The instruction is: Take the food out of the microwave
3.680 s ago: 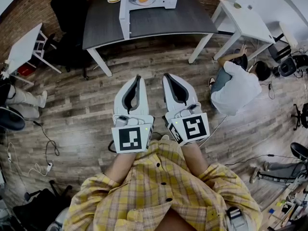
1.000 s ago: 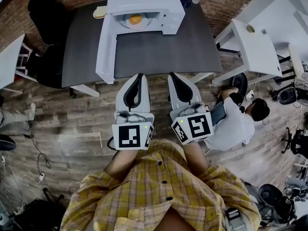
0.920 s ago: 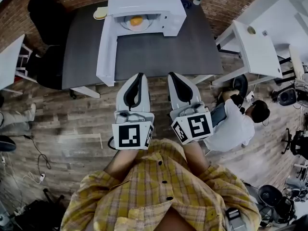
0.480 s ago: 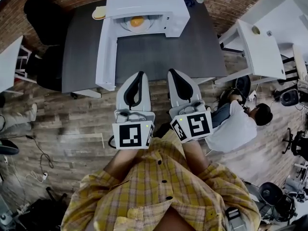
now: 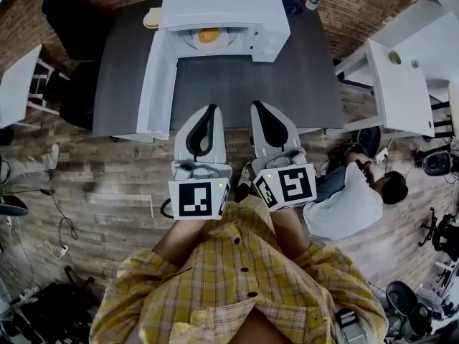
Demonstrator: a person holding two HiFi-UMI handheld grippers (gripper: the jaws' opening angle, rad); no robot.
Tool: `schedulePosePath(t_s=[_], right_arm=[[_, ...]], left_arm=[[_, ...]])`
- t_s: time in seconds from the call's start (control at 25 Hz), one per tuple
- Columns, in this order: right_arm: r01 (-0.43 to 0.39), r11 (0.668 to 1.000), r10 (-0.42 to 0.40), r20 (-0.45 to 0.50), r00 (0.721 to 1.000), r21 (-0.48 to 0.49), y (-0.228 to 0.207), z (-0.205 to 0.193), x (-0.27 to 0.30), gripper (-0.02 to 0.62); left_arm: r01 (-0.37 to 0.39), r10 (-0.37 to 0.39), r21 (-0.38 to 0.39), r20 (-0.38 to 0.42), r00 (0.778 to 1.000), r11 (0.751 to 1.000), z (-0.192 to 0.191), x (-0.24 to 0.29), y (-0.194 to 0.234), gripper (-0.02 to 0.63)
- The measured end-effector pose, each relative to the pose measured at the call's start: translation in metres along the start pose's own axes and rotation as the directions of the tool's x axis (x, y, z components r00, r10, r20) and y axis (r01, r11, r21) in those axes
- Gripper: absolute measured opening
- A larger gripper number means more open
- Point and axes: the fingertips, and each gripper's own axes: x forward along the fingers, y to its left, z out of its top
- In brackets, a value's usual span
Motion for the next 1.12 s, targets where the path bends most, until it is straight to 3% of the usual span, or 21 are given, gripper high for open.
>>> schedulePosePath(t_s=[0.72,1.12], right_arm=[[-0.126,0.992,0.127,-0.022,0.992,0.014,-0.079,-0.012,0.044,0.005],[-0.178,0.984,0.177,-0.039,0.983,0.001,-0.090,-0.023,0.060,0.005]], left_arm=[[-0.117,0.117,0.032,-0.006,0.993,0.993,-0.016,0.086,-0.024,0.000],[-0.171,0.170,-0.020,-0.006,0.985,0.985,-0.029,0.105,-0.015,0.000]])
